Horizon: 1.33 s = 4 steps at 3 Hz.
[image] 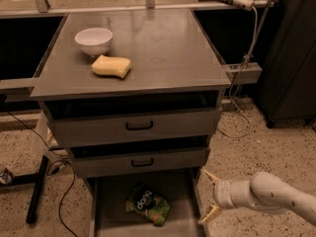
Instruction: Pick green rice chip bag from bottom drawer and place on counter
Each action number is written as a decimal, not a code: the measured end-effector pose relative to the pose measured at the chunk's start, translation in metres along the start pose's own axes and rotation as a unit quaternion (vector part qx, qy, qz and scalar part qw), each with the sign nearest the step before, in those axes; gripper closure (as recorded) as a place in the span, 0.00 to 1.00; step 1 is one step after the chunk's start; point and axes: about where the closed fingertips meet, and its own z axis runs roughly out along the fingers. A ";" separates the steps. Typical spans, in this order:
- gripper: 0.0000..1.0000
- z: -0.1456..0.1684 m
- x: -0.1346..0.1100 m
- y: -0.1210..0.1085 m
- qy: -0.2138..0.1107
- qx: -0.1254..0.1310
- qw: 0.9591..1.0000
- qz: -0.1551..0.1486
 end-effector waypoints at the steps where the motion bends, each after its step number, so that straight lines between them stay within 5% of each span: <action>1: 0.00 0.000 0.000 0.000 0.000 0.000 1.000 0.000; 2: 0.00 0.015 -0.001 0.004 0.005 -0.009 1.000 -0.003; 4: 0.00 0.120 0.022 0.021 0.016 -0.035 0.999 0.027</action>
Offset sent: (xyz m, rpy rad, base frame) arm 0.0026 0.0239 -0.0231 -0.0320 0.0222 0.0294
